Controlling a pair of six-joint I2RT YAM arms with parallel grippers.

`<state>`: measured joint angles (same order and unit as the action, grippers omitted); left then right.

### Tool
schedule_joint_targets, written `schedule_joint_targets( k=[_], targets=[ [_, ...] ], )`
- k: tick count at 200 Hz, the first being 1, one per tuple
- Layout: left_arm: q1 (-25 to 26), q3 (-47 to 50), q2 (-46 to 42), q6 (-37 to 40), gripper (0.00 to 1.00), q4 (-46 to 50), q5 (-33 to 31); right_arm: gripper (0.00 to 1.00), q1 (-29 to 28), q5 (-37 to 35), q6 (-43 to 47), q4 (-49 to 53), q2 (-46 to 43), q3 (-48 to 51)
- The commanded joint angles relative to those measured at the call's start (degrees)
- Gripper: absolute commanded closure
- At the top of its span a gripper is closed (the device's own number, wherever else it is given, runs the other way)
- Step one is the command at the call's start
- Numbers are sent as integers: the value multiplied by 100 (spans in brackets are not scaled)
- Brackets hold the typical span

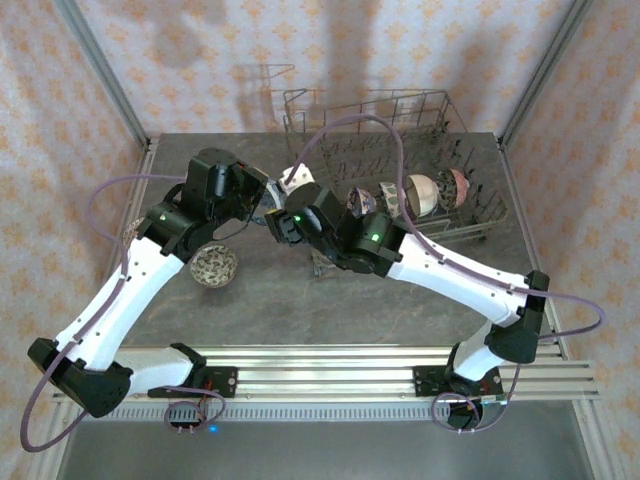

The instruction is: Load the bowls into the dish rack

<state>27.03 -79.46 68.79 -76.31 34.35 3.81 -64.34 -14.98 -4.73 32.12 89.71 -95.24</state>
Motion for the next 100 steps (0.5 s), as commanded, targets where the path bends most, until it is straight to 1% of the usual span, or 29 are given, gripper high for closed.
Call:
schedule_joint_targets(
  k=[1,17,48,70,100],
  targets=[
    [57,-311,-8,-95,100,-350,-188,41,-25,-474,-133,-294,203,-5],
    [65,-290,-32,-139,100,-344,-197,43,-25,-801,-269,-444,271,65],
    [75,-307,-59,-190,100,-323,-214,46,-24,-1222,-496,-625,460,111],
    [84,-292,-68,-218,100,-340,-230,53,-22,-1547,-672,-717,568,126],
    [95,-183,-94,-322,100,-350,-257,56,-33,-1588,-728,-1252,558,400]
  ],
)
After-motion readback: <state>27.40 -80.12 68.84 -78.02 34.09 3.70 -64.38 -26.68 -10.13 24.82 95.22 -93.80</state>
